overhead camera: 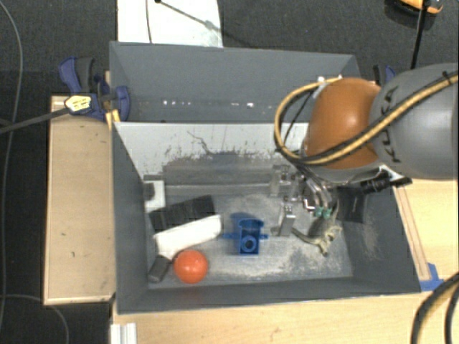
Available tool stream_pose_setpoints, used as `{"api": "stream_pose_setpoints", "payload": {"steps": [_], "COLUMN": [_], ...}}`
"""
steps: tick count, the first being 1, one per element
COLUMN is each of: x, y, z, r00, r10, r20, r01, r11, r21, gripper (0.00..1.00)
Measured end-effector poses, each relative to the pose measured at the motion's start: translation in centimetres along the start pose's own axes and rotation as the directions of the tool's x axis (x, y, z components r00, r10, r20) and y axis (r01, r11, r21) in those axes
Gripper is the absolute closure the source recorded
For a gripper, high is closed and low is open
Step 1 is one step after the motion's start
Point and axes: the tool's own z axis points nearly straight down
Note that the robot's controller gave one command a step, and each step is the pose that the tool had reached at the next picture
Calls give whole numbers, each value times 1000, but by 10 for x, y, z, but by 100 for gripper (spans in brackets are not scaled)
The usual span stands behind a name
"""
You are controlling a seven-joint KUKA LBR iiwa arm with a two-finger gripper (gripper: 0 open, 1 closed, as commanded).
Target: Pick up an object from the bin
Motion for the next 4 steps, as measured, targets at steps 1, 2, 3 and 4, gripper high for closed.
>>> {"api": "stream_pose_setpoints", "payload": {"steps": [1, 2, 3, 4], "x": [18, 42, 42, 32], "y": [46, 64, 64, 56], "z": [49, 68, 68, -75], "r00": [1000, 979, 979, 981], "r10": [17, -200, -200, -187], "r20": [15, 35, 35, 42], "r01": [-17, 201, 200, 187], "r11": [1000, 980, 980, 982], "r21": [-3, -3, -3, -4], "gripper": [0, 100, 100, 100]}}
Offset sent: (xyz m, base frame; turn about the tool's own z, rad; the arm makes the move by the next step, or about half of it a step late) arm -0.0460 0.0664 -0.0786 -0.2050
